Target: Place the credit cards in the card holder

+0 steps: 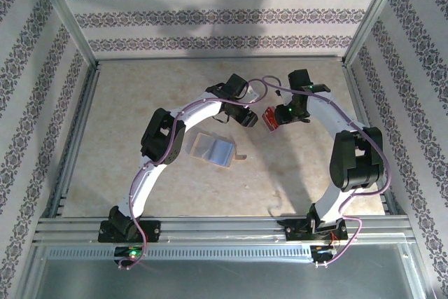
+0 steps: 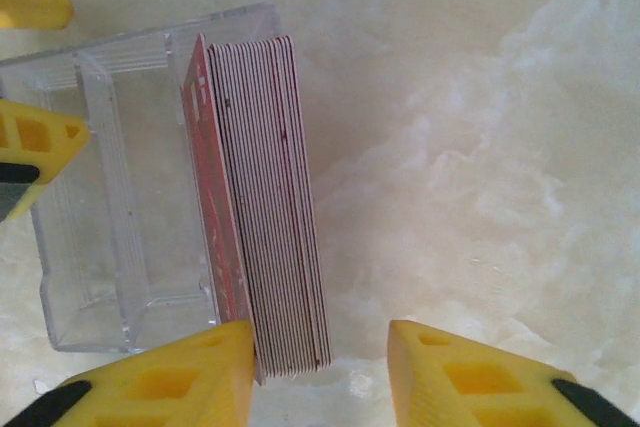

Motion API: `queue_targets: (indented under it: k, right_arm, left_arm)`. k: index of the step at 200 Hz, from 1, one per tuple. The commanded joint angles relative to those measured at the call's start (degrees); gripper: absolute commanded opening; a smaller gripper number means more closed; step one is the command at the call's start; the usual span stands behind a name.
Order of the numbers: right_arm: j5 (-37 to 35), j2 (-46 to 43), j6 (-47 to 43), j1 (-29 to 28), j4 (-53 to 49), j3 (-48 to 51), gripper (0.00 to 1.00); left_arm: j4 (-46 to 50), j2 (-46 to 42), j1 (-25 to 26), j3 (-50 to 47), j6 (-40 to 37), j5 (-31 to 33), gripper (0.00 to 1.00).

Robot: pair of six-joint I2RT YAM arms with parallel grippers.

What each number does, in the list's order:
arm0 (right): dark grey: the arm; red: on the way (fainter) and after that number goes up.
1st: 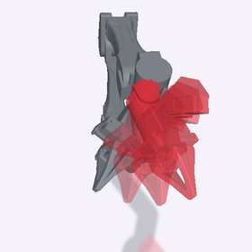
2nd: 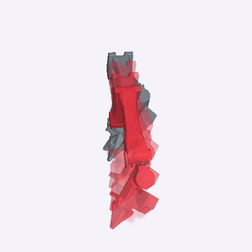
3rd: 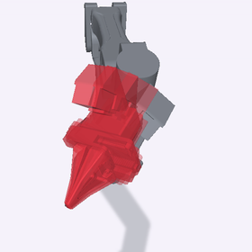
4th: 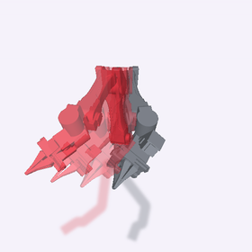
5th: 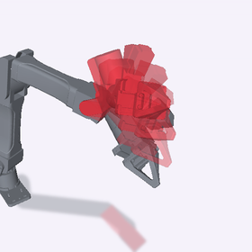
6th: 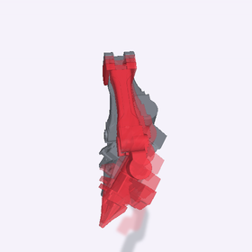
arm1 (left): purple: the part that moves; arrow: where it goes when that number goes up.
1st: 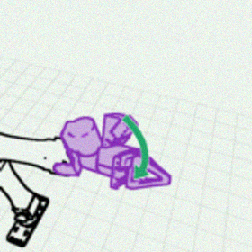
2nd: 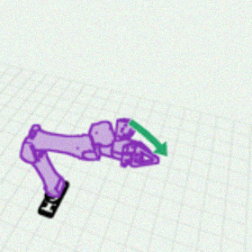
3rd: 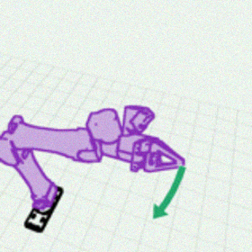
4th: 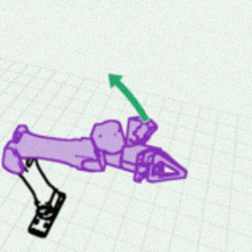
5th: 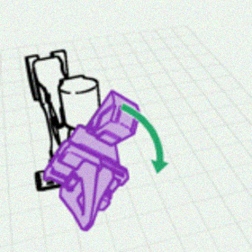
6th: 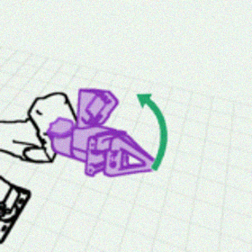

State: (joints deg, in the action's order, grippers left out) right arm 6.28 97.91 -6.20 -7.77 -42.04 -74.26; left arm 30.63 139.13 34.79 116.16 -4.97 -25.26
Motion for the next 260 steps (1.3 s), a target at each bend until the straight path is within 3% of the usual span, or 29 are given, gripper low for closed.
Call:
queue_targets:
  k: [1, 53, 89, 260]
  right_arm:
    - [-0.7, 0.4, -0.7, -0.4, -1.8, -1.6, 0.38]
    - [-0.6, 0.2, -1.2, -1.3, -0.9, -0.8, 0.51]
    - [-1.0, 1.7, -1.4, -1.9, -1.2, -1.1, 0.53]
    - [-1.4, 1.0, -1.0, -0.8, -2.3, -2.1, 0.39]
  left_arm:
    - [2.4, 1.6, 2.0, -2.1, -2.0, 2.1, 0.55]
    - [2.4, 1.6, 2.2, -2.2, -2.2, 2.3, 0.55]
    - [2.5, 1.6, 2.4, -2.2, -2.4, 2.4, 0.55]
    - [2.3, 1.6, 2.5, -2.5, -2.6, 2.7, 0.55]
